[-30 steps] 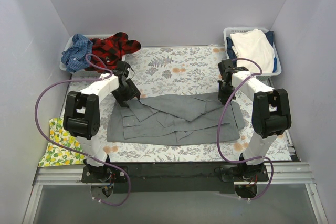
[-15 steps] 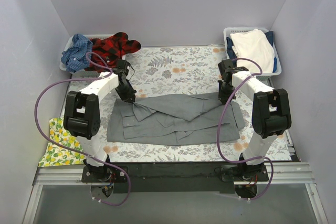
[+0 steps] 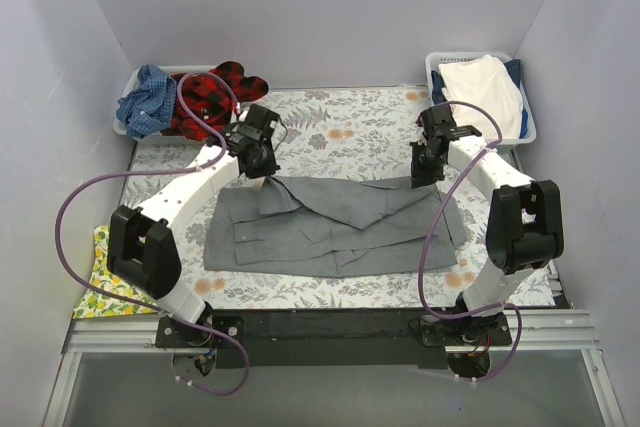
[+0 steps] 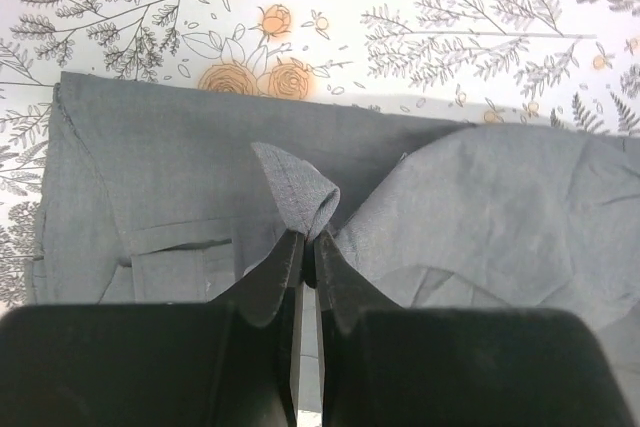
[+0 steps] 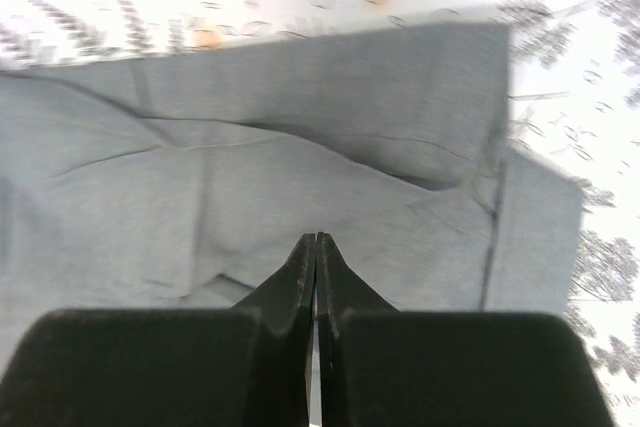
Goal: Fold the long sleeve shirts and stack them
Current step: Fold the shirt
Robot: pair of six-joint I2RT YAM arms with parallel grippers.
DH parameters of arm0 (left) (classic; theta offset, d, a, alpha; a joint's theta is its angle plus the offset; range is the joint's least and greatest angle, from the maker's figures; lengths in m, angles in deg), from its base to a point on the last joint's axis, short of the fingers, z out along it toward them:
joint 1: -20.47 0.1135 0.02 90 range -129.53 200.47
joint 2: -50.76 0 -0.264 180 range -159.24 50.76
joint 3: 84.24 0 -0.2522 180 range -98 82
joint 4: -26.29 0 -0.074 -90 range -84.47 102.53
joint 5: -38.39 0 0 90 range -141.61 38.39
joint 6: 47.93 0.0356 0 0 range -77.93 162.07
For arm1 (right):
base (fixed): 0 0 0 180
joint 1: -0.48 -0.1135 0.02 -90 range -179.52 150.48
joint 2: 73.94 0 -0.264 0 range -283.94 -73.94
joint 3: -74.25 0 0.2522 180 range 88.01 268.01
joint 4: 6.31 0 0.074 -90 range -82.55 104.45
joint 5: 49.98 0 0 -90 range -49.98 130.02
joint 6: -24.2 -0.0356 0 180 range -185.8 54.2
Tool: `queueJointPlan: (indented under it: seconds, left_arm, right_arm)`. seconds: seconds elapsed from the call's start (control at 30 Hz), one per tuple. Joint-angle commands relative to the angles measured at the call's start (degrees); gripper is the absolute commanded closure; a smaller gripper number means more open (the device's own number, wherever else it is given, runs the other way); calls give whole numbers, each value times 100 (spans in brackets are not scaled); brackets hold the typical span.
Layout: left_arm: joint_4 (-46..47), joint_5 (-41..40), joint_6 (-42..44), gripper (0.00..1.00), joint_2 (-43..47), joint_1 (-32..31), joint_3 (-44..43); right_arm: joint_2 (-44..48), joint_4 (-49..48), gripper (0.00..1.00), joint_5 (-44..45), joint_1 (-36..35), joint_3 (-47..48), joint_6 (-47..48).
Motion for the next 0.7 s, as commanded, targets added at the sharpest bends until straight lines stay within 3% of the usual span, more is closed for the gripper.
queueJointPlan:
  seconds: [0.0,0.13,0.23,0.43,0.67]
  left_arm:
    - [493,-1524,251,99,774,-545,677]
    - [688,-2264,215,95,1101,-862,1189]
    - [811,-2309,295,90,1268,-1047,1348]
    - [846,-1450,163,86,1733,-1293,1725]
    - [654,-509,-276,94,2253,-1531,2411]
  right_arm:
    - [268,-536,96,-1400,-19,-197,243]
    - [93,-616,92,-2492,-142,-163,498]
    - [75,-563,84,-2469,-519,82,752]
    - [-293,-519,77,-2063,-1249,715,781]
    - [-1199,-256,77,-2107,-1372,1682,367]
